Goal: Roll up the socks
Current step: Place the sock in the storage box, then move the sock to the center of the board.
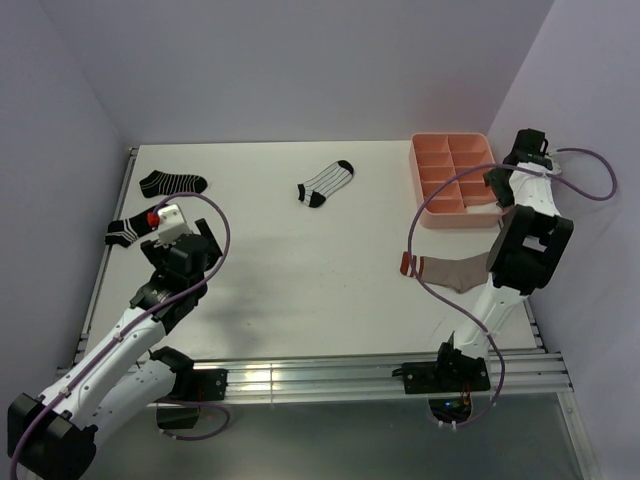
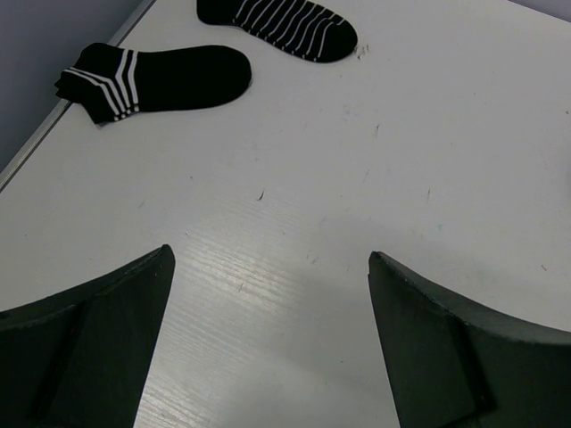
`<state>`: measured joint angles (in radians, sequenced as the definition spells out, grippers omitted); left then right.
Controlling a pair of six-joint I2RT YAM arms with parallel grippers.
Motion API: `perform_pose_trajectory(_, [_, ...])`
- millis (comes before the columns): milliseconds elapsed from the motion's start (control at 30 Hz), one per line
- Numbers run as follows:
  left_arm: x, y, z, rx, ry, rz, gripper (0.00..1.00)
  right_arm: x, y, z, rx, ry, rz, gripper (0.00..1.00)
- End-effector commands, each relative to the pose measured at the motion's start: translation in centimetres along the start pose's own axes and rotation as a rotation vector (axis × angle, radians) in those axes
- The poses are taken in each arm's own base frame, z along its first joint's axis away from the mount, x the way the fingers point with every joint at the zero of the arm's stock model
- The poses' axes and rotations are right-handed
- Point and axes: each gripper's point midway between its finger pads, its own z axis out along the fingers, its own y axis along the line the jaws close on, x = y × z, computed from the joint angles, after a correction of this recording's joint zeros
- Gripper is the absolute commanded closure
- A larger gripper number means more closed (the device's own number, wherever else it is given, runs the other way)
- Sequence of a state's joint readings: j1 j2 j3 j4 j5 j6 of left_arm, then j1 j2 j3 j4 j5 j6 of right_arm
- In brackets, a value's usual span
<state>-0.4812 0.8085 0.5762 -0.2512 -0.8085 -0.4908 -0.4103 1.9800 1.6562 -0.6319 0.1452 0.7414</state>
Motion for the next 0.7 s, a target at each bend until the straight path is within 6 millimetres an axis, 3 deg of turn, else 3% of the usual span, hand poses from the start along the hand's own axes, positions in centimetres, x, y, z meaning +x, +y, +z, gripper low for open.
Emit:
perform_pose_trajectory(0, [-1.8, -0.6, -0.3, 0.029, -0.039, -0.043, 0.05, -4.6, 2.5, -6.7, -0.132, -0.128, 0.035, 0.36])
perform_pose_trajectory(133, [-1.8, -0.9, -0.4, 0.05, -0.036, -0.052, 0.05, -3.8, 4.2, -10.0, -0.239, -0.141, -0.009, 0.35])
perform_pose_trajectory(233, [-1.6, -1.4, -0.5, 0.075, -0.021, -0.05, 0.05, -4.0, 5.6, -13.6, -0.326, -0.187, -0.067, 0.32])
perform_pose_trajectory(267, [-1.4, -1.7, -0.4, 0.084, -0.011, -0.05, 0.05, -4.0, 6.8, -16.0, -0.391, -0.222, -0.096, 0.31])
perform_pose_trajectory(333, [-1.2, -2.7, -0.4, 0.12, 0.016, -0.045, 0.05, -3.4, 7.8, -18.2, -0.456, -0.249, -0.136, 0.28])
perform_pose_trajectory(367, [-1.0, -3.1, -0.4, 0.134, 0.03, -0.041, 0.05, -3.7, 8.4, -20.5, -0.507, -0.296, -0.165, 0.28])
perform_pose_trajectory(433, [-0.5, -4.2, -0.2, 0.166, 0.071, -0.034, 0.05, -1.6, 9.5, -22.2, -0.569, -0.299, -0.226, 0.27])
perform_pose_trajectory(467, [-0.4, -4.6, -0.2, 0.177, 0.084, -0.035, 0.05, -1.4, 10.1, -24.4, -0.629, -0.34, -0.252, 0.26])
perform_pose_trajectory(533, [0.2, -5.8, 0.1, 0.198, 0.136, -0.033, 0.05, 1.6, 11.0, -25.4, -0.7, -0.326, -0.321, 0.23])
perform_pose_trajectory(567, [0.4, -6.3, 0.1, 0.21, 0.152, -0.035, 0.04, 2.2, 11.7, -27.0, -0.762, -0.351, -0.362, 0.23])
perform_pose_trajectory(600, [0.1, -7.2, 0.2, 0.234, 0.163, -0.043, 0.04, 3.4, 12.0, -27.3, -0.789, -0.344, -0.398, 0.21])
perform_pose_trajectory(667, [1.4, -9.2, 0.5, 0.287, 0.237, -0.042, 0.04, 7.4, 12.7, -27.3, -0.837, -0.277, -0.474, 0.21])
